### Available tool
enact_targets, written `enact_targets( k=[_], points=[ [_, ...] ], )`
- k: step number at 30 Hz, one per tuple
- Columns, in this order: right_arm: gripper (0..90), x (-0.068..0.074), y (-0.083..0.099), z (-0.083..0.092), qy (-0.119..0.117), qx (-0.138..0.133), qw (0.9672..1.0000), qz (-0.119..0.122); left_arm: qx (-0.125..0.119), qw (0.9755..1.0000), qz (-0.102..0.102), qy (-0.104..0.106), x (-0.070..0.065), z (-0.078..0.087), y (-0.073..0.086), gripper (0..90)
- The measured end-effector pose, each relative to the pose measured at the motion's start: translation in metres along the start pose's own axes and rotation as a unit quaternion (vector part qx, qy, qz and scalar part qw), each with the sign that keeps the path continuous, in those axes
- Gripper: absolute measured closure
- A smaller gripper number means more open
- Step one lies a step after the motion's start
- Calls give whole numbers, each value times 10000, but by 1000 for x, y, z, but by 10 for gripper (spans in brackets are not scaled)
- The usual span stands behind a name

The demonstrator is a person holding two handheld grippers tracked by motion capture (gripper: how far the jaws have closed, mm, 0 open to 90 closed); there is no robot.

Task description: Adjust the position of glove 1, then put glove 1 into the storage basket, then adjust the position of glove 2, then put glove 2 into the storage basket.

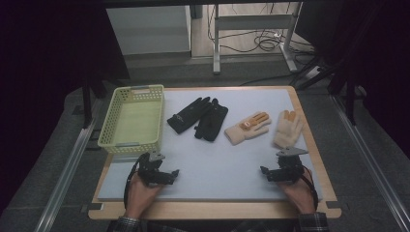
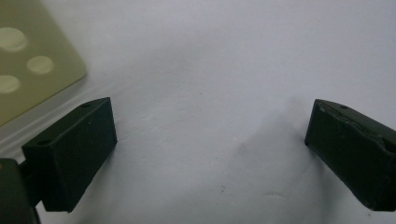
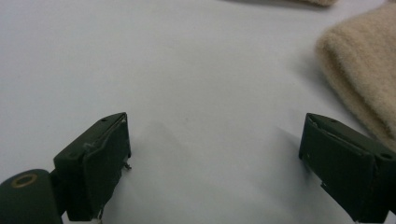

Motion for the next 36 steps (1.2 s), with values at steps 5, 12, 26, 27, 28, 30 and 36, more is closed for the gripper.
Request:
enact_targets(
  k=[5, 12, 26, 27, 28, 30, 36],
  points=[
    [87, 0, 0, 0, 6, -8, 10000, 5, -11, 10000, 0, -2, 0, 0, 0, 29],
    [87, 0, 0, 0, -3, -5, 10000, -13, -18, 10000, -1, -2, 0, 0, 0, 31],
    [123, 0, -1, 2, -36, -20, 10000, -47, -15, 10000, -53, -6, 0, 1, 0, 39],
    [130, 0, -1, 3, -26, -25, 10000, -53, -17, 10000, -57, -6, 0, 1, 0, 40],
    [133, -2, -1, 3, 0, -18, 10000, -55, -19, 10000, -59, -6, 0, 1, 0, 41],
    [137, -4, -2, 6, -2, -39, 10000, -84, -22, 10000, -67, -4, 0, 1, 0, 42],
    [156, -15, -7, 16, -22, -164, 9994, -320, -30, 10000, -78, 4, -1, 1, 0, 49]
  ],
)
Point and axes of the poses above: each handheld gripper's, and its own axes: z roughly backward along the jaws, y roughly out of its underside, x roughly to its left, the point moved 10 cm from there along -z, roughly forward along the jaws, and after that the axes turned 3 degrees about x, right-handed, at the moved point
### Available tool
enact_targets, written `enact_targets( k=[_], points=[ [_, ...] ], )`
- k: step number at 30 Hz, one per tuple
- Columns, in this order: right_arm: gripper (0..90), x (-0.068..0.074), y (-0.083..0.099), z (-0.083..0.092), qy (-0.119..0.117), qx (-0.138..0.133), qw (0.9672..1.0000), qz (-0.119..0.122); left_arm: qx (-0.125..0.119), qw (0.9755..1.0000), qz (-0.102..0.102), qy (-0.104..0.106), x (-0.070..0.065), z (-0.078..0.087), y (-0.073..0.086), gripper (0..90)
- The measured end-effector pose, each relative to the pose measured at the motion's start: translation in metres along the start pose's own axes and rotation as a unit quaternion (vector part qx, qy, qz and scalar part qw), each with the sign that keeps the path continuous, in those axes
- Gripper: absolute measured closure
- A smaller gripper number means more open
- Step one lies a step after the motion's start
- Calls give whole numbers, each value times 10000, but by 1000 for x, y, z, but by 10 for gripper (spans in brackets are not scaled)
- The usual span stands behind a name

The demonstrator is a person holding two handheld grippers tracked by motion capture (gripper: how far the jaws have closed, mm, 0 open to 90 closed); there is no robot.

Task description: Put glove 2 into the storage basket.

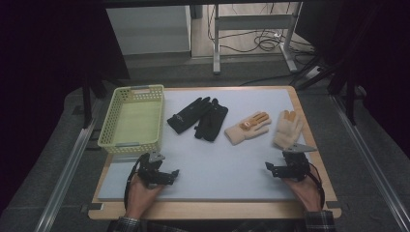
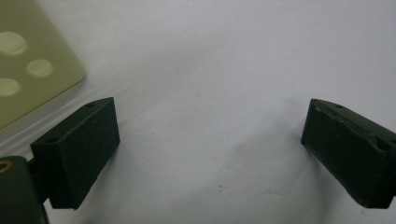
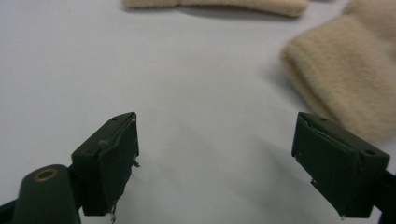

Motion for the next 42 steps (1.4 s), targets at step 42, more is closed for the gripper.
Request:
enact_targets(
  k=[42],
  points=[
    [464, -26, -63, -23, -50, -11, 9999, -113, 3, 10000, 0, 3, 0, 0, 0, 52]
  ],
)
Point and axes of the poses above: each handheld gripper's, and its own axes: z roughly backward along the jaws, y roughly out of its underside, x roughly to its left, the point moved 10 cm from there along -z, roughly forward along the jaws, and after that the axes turned 3 degrees about x, right-handed, at the moved point
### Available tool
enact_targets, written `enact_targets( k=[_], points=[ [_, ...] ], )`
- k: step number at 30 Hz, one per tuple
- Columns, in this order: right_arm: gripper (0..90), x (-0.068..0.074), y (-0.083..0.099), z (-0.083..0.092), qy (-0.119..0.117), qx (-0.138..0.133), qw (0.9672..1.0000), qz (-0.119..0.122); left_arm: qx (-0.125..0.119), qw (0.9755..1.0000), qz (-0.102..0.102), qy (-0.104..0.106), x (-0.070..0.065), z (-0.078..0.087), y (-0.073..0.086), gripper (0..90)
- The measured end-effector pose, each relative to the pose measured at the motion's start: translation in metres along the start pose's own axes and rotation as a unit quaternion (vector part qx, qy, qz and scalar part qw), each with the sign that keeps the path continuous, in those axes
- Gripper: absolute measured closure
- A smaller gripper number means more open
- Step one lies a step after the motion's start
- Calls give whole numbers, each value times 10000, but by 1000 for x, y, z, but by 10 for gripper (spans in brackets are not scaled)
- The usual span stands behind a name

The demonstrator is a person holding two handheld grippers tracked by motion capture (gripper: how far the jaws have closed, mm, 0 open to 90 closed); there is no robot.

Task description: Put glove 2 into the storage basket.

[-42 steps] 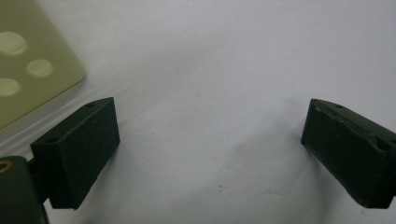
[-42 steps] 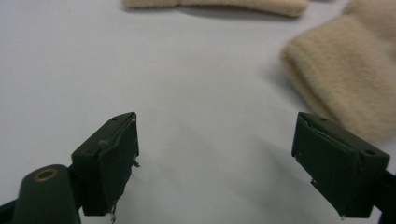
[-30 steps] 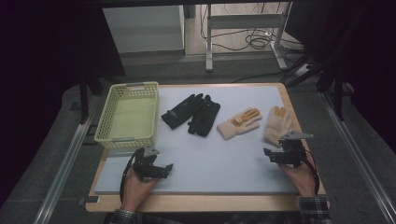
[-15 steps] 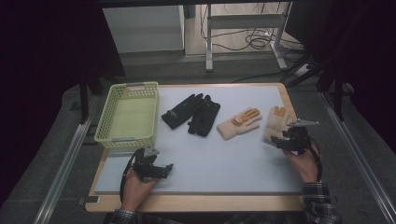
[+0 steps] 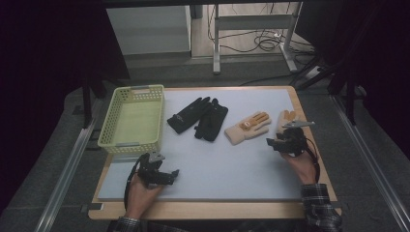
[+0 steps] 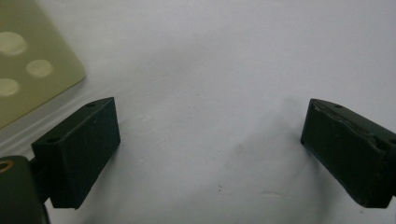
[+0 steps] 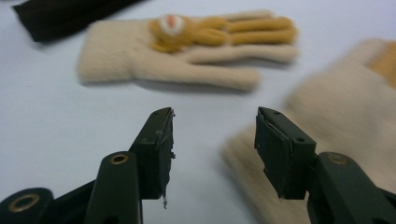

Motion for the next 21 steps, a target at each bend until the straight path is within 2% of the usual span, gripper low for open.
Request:
enact_targets(
  k=[1, 2, 3, 5, 6, 12, 16, 21],
  points=[
    [464, 0, 0, 0, 0, 0, 10000, 0, 0, 10000, 0, 0, 0, 0, 0, 52],
    [468, 12, -6, -7, -123, 8, 9999, 100, -3, 10000, -1, 1, 0, 0, 0, 52],
    [468, 12, -6, -7, -123, 8, 9999, 100, -3, 10000, -1, 1, 0, 0, 0, 52],
    [468, 26, -12, -15, -261, 15, 9995, 195, -4, 10000, -2, 2, 0, 0, 0, 53],
    [468, 39, -19, -23, -369, 29, 9989, 290, -9, 10000, -3, 5, 0, 0, 0, 53],
    [480, 72, -40, -44, -548, 75, 9967, 600, -18, 10000, -7, 7, 0, 0, 0, 56],
    [514, 87, -51, -56, -595, 112, 9954, 749, -16, 10000, -10, 10, 0, 0, 0, 56],
    [575, 99, -60, -72, -737, 135, 9946, 718, -15, 10000, -5, 17, 0, 0, 0, 56]
  ],
)
Point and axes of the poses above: each handheld gripper's, and its own axes: z roughly backward along the jaws, y roughly out of its underside, x roughly to its left, the point moved 10 cm from there along -z, roughly forward along the jaws, and after that the axes turned 3 degrees about x, right-handed, at the moved point
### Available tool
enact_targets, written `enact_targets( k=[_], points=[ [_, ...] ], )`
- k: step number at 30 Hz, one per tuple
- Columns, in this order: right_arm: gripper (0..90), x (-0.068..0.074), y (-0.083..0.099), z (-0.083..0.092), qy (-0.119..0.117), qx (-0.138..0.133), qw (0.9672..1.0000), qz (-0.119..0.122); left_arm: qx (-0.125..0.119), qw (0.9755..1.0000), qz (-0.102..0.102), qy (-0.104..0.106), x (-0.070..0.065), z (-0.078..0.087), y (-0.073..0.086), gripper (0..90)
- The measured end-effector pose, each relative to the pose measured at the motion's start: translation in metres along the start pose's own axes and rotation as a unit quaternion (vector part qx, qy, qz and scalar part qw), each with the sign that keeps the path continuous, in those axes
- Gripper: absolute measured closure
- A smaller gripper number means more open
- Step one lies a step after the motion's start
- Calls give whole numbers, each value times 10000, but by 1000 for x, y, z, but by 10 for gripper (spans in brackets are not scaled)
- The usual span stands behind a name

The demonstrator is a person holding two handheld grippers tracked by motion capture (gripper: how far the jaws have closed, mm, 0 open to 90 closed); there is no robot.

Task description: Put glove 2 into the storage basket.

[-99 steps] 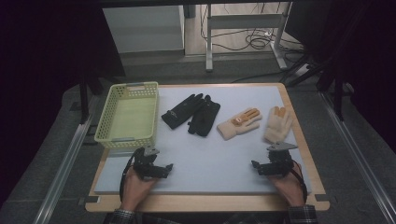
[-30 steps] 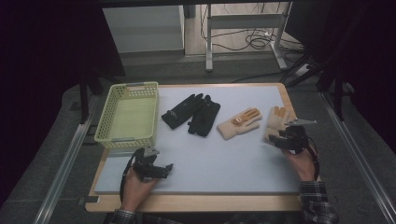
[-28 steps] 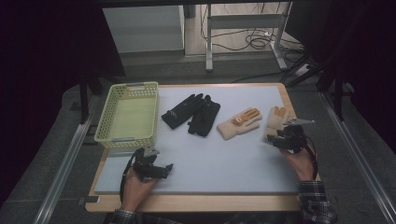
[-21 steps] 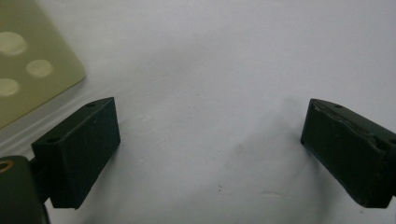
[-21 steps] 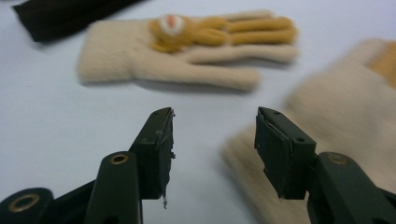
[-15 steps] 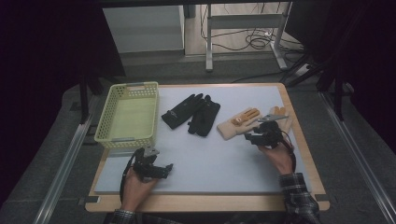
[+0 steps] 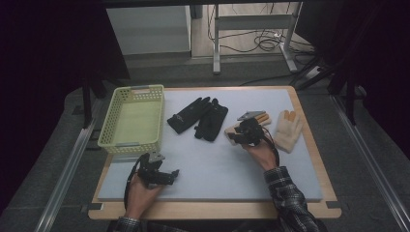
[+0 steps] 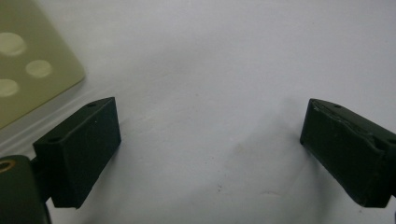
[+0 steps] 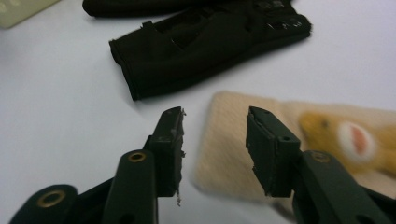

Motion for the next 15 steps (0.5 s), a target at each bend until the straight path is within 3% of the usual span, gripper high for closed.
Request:
enact_targets(
  k=[6, 15],
  points=[
    [570, 9, -18, -19, -50, 43, 9998, 162, 9, 10000, -5, 3, 0, 0, 0, 56],
    [423, 8, -43, -55, 119, 78, 9998, 154, 13, 10000, -12, 2, 0, 0, 0, 56]
  ],
)
Point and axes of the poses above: each handheld gripper's, and its own axes: z roughly backward along the jaws, y roughly out of its underside, x roughly to its left, the point moved 10 cm from there along -z, roughly forward along the jaws, and after that the axes turned 3 degrees about x, right-handed, at the moved point
